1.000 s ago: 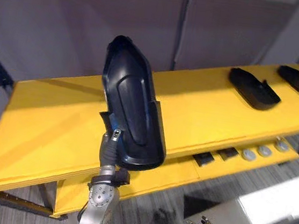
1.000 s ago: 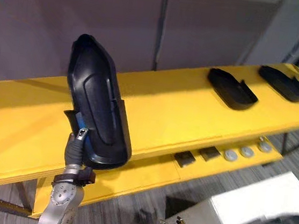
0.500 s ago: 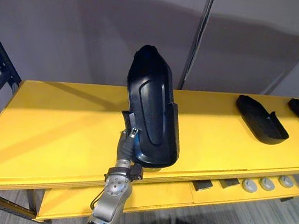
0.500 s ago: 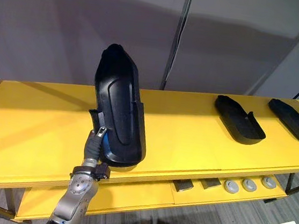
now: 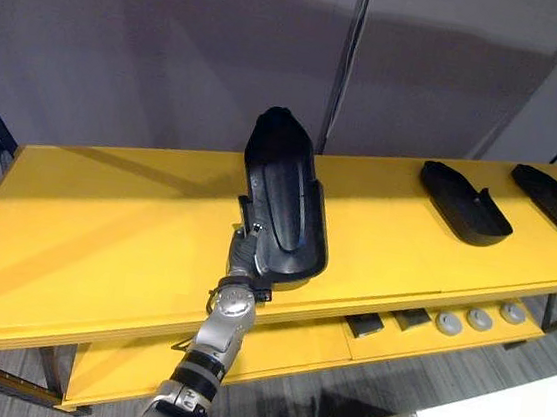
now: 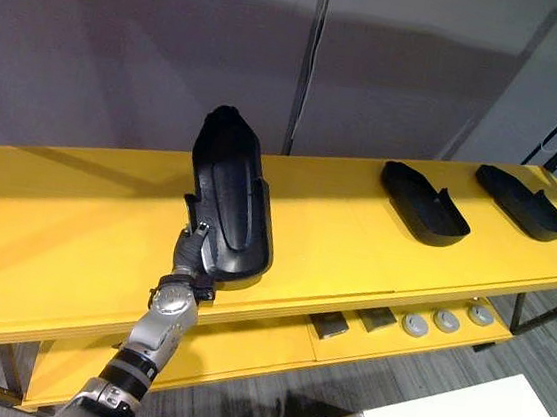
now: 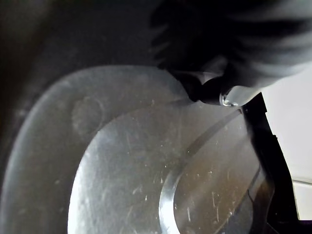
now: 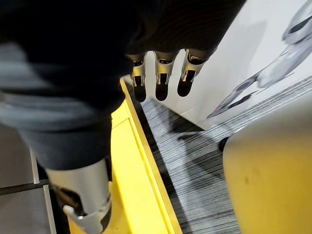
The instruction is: Walk over and take plastic housings, then place them on the shelf
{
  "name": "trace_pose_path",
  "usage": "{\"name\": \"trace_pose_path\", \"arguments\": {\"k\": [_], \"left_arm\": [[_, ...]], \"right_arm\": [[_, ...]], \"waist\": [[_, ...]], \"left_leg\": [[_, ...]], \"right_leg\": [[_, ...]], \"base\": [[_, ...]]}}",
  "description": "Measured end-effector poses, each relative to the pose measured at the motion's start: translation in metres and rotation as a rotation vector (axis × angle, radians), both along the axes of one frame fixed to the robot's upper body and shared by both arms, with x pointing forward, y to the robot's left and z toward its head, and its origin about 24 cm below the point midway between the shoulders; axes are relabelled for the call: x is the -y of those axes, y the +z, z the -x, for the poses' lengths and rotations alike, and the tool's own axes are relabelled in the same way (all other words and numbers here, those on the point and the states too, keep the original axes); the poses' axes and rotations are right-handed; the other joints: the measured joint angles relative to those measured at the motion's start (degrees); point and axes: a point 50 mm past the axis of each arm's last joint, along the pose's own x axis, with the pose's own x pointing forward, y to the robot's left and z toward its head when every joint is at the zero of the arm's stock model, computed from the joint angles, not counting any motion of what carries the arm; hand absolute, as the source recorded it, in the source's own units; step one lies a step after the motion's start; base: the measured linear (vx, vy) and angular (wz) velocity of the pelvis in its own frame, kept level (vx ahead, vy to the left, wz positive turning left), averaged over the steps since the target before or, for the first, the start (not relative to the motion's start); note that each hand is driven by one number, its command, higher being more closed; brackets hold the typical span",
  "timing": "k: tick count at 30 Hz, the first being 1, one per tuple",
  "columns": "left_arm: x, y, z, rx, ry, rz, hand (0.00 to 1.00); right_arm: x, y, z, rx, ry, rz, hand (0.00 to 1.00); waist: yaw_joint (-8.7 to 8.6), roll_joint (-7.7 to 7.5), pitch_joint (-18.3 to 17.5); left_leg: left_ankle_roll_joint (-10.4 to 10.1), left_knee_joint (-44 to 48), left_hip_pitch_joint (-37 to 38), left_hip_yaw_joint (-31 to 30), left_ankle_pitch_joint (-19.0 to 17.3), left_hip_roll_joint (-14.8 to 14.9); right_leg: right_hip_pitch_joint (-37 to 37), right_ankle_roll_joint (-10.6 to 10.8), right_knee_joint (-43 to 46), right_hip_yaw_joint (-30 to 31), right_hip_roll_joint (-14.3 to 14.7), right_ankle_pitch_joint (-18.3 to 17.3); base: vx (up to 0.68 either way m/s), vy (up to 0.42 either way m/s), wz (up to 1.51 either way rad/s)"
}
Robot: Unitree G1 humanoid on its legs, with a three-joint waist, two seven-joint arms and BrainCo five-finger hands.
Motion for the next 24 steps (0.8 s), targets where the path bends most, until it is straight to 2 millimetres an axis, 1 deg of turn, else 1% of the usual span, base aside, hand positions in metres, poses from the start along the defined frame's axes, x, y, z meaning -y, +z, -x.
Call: {"name": "trace_pose_path", "arguments": {"k": [1,3,5,8,9,11,12,19,24], "left_arm": [[-0.001,0.0,-0.003,-0.011,0.009,-0.002,1.0],[0.0,0.002,-0.009,-0.023,0.006,-0.007,1.0],[0.004,0.008,-0.015,-0.015,-0.003,-0.001,1.0],[0.008,0.015,-0.023,-0.016,-0.007,0.028,1.0],[0.018,0.023,-0.029,-0.016,-0.02,0.059,1.0],[0.025,0.029,-0.034,-0.013,-0.033,0.06,1.0],[0.03,0.035,-0.038,-0.006,-0.044,0.058,0.0],[0.041,0.055,-0.051,0.002,-0.068,0.085,0.0],[0.038,0.059,-0.053,0.005,-0.055,0.103,0.0]], "right_arm": [[-0.002,0.0,-0.002,0.005,0.015,-0.001,0.0],[-0.002,0.001,-0.004,0.01,0.02,0.001,0.0],[-0.002,0.002,-0.006,0.016,0.021,0.001,0.0],[-0.002,0.003,-0.008,0.024,0.021,0.001,0.0],[-0.002,0.003,-0.009,0.028,0.022,0.002,0.0],[-0.002,0.004,-0.011,0.034,0.023,0.003,0.0],[-0.002,0.005,-0.012,0.042,0.023,0.004,0.0],[-0.002,0.009,-0.023,0.074,0.029,0.003,0.0],[0.002,0.01,-0.025,0.08,0.028,0.012,0.0]], "waist": [[-0.42,-0.03,0.18],[-0.57,-0.1,0.59],[-0.65,-0.07,0.93],[-1.23,-0.04,1.38],[-1.18,0.0,1.55],[-1.21,0.01,1.76],[-1.3,0.09,2.35],[-2.63,0.55,4.53],[-3.27,0.99,5.11]], "left_leg": [[0.02,-0.63,0.06,0.28,0.41,0.04],[-0.15,-1.16,0.04,0.81,0.71,0.11],[-0.12,-1.76,0.05,1.5,0.9,0.18],[0.18,-1.81,0.09,1.54,1.11,0.18],[0.13,-1.8,-0.43,1.48,1.08,0.16],[0.14,-1.78,-0.92,1.52,1.1,0.1],[0.13,-1.75,-0.83,1.62,1.09,0.04],[-0.19,-1.58,-0.87,2.98,0.83,-0.36],[-0.21,-1.56,-0.93,3.1,0.8,-0.53]], "right_leg": [[-0.16,-0.01,-0.47,0.17,0.14,0.32],[-0.43,0.15,-0.89,0.44,0.3,0.62],[-1.01,0.14,-0.89,1.37,0.5,0.81],[-1.01,0.05,-0.9,1.34,0.5,0.87],[-1.56,0.18,-0.77,1.42,0.48,0.77],[-2.19,0.2,-0.67,1.55,0.46,0.75],[-2.31,0.32,-0.4,1.69,0.42,0.63],[-4.11,0.56,1.64,3.61,0.19,0.06],[-4.76,0.67,2.56,4.34,0.16,-0.07]], "base": [[-0.07,0.005,-0.1],[-0.03,0.005,-0.14],[0.01,0.008,-0.15],[0.04,0.008,-0.01],[0.05,0.016,0.0],[0.04,0.018,-0.02],[0.03,0.017,-0.06],[0.01,0.028,-0.13],[0.0,0.014,-0.03]]}}
